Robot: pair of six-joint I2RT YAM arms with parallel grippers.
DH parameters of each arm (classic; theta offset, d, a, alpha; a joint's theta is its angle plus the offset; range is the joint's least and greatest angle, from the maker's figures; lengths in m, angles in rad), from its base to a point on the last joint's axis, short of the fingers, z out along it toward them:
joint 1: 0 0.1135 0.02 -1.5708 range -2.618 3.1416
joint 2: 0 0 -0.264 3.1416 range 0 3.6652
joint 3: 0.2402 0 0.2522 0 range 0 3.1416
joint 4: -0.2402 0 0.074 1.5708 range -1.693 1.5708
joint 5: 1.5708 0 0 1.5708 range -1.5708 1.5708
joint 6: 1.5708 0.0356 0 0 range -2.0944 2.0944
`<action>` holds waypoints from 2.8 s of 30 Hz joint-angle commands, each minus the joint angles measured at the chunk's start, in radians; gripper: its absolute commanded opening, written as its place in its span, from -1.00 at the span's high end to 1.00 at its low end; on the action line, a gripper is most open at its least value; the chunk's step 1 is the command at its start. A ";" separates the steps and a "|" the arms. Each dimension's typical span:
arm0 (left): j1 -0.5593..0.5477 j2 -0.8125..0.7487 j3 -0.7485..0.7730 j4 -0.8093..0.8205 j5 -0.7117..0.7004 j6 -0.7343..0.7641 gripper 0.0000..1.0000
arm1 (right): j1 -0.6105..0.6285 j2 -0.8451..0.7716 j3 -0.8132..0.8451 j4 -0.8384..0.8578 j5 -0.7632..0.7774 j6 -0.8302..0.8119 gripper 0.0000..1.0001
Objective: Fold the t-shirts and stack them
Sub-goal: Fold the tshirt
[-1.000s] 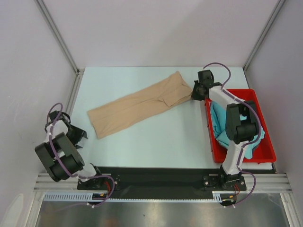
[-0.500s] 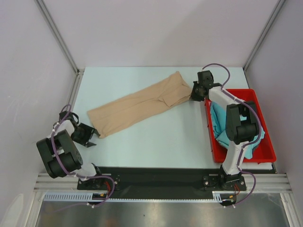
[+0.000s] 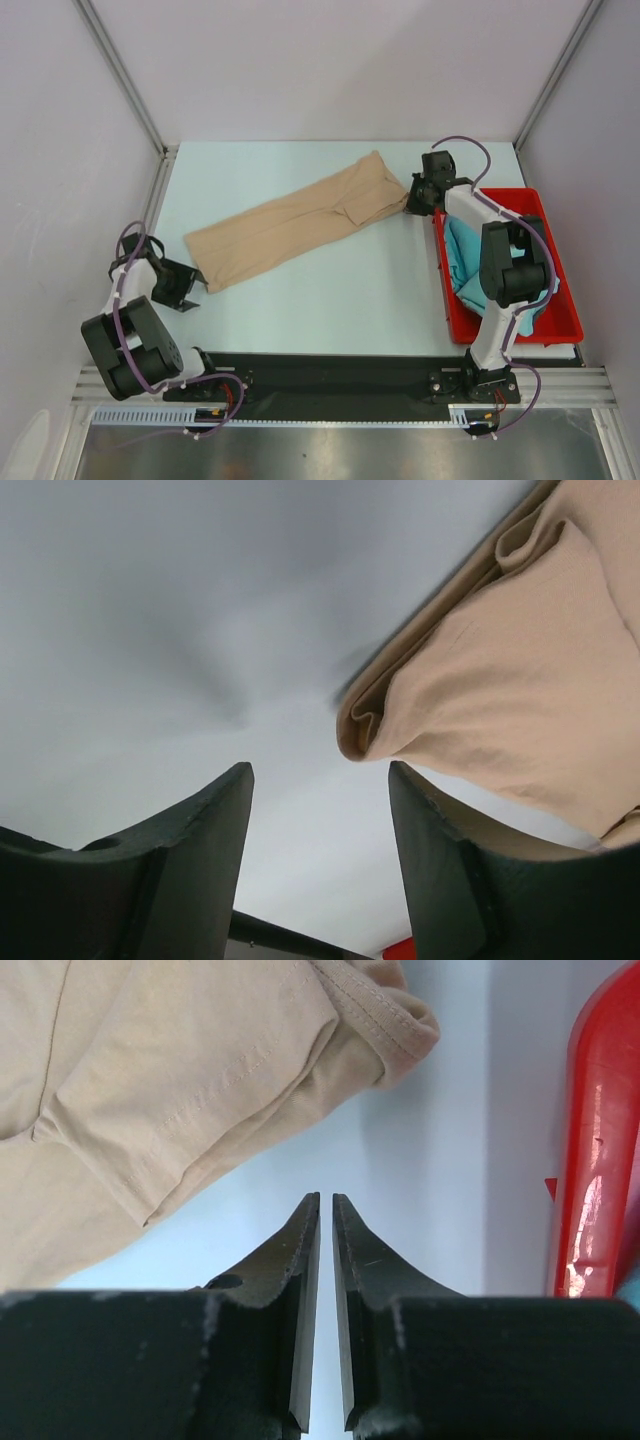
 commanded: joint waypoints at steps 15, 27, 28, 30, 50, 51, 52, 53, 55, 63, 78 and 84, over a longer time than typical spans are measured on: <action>-0.067 0.175 0.050 0.073 0.016 -0.087 -0.12 | -0.004 -0.048 0.011 0.022 -0.015 0.000 0.72; 0.104 0.171 0.081 0.073 -0.142 0.057 0.99 | -0.005 -0.041 -0.044 0.042 -0.091 0.046 0.31; 0.123 0.166 0.087 0.065 -0.159 0.089 0.99 | -0.004 -0.042 -0.050 0.050 -0.099 0.054 0.33; 0.167 0.164 0.093 0.052 -0.187 0.113 0.99 | 0.005 -0.035 -0.064 0.062 -0.108 0.059 0.39; 0.203 0.144 0.050 0.047 -0.278 0.130 0.99 | -0.023 -0.067 -0.112 0.067 -0.119 0.189 -0.08; 0.203 0.146 0.055 0.039 -0.285 0.130 0.99 | -0.034 -0.067 -0.113 0.068 -0.118 0.219 -0.08; 0.203 0.146 0.060 0.039 -0.290 0.130 0.99 | -0.044 -0.062 -0.116 0.085 -0.121 0.268 -0.06; 0.203 0.143 0.063 0.038 -0.291 0.133 0.99 | -0.053 -0.055 -0.116 0.099 -0.127 0.284 -0.03; 0.203 0.141 0.064 0.039 -0.287 0.135 0.99 | -0.054 -0.030 -0.095 0.108 -0.160 0.306 0.09; 0.203 0.123 0.041 0.053 -0.268 0.137 0.99 | -0.047 0.117 0.026 0.082 -0.179 0.300 0.35; 0.203 0.109 0.020 0.064 -0.258 0.132 0.99 | -0.010 0.211 0.101 0.035 -0.165 0.260 0.32; 0.203 0.106 0.001 0.062 -0.259 0.129 0.99 | -0.007 0.237 0.169 -0.008 -0.033 0.169 1.00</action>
